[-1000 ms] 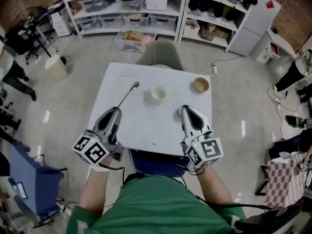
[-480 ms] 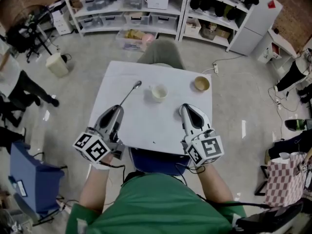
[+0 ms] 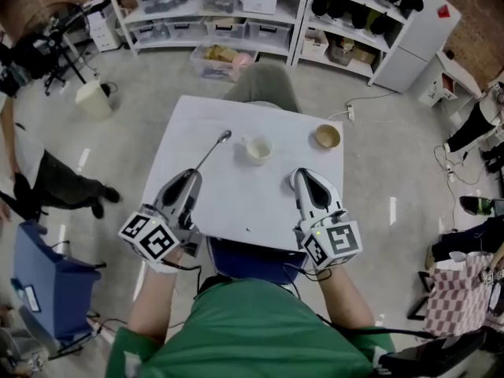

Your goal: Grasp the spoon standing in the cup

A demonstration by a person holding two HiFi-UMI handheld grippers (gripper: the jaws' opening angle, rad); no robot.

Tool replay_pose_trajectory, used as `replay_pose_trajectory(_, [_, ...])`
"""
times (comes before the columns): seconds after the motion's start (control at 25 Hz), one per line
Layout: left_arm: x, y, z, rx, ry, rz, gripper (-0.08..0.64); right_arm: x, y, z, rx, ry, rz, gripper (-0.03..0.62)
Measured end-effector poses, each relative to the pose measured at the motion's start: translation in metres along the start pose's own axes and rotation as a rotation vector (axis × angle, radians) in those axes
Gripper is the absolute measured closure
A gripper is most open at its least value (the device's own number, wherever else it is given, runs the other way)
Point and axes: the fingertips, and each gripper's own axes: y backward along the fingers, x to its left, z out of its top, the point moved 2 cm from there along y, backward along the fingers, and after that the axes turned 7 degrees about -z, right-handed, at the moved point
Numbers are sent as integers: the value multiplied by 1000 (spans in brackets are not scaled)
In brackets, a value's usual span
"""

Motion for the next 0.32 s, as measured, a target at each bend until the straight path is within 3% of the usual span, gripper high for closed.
replay_pose_trajectory(0.32, [8,-2,4,3,2,2,500,0,-7,1,4,-6,-8,571])
